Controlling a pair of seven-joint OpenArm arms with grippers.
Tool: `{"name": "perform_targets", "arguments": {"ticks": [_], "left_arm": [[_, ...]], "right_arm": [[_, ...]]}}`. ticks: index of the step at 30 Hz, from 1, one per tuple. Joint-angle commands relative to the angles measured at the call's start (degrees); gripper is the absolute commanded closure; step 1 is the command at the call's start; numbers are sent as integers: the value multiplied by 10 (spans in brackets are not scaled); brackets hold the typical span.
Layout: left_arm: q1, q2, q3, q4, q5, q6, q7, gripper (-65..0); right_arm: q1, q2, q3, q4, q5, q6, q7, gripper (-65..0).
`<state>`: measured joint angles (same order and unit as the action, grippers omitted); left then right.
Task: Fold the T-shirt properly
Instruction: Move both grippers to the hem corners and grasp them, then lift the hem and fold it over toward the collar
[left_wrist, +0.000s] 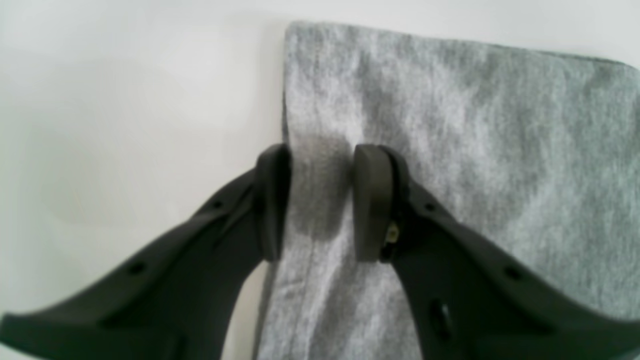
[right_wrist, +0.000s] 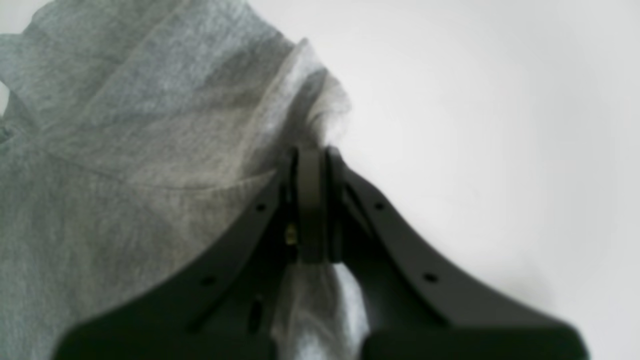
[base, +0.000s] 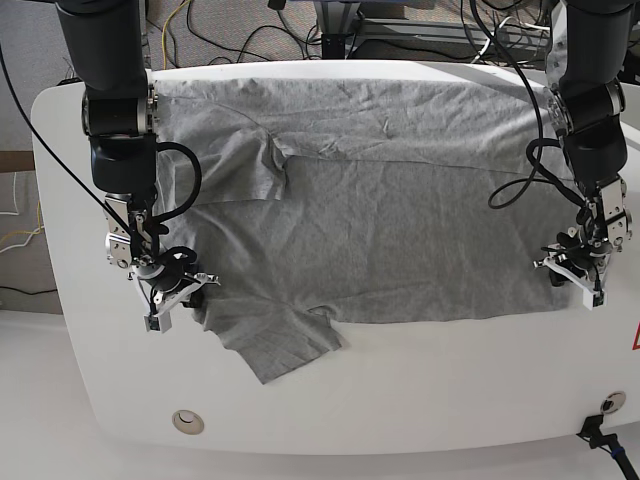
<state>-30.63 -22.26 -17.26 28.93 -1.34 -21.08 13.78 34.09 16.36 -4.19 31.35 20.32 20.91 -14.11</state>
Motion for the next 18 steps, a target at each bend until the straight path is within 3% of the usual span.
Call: {"name": "perform_targets", "arguments": {"ticks": [1,4,10,12,18], "left_arm": [[-16,-9,-2,8,-5,-2,-4,-166],[-16,-9,-2,8,-5,-2,-4,-71],[-16,-9,-2,9,-5,-2,-4,-57],[-16,-9,-3,9,-6,-2,-4,0],[-16,-9,-5,9,-6,-2,-4,0]], "right_arm": [[12,6,0,6,-3,2,-8,0],[12,6,0,6,-3,2,-8,0],[12,6,0,6,-3,2,-8,0],[12,6,0,6,-3,2,-8,0],[5,7,0,44,-3,3,-7,0]]}}
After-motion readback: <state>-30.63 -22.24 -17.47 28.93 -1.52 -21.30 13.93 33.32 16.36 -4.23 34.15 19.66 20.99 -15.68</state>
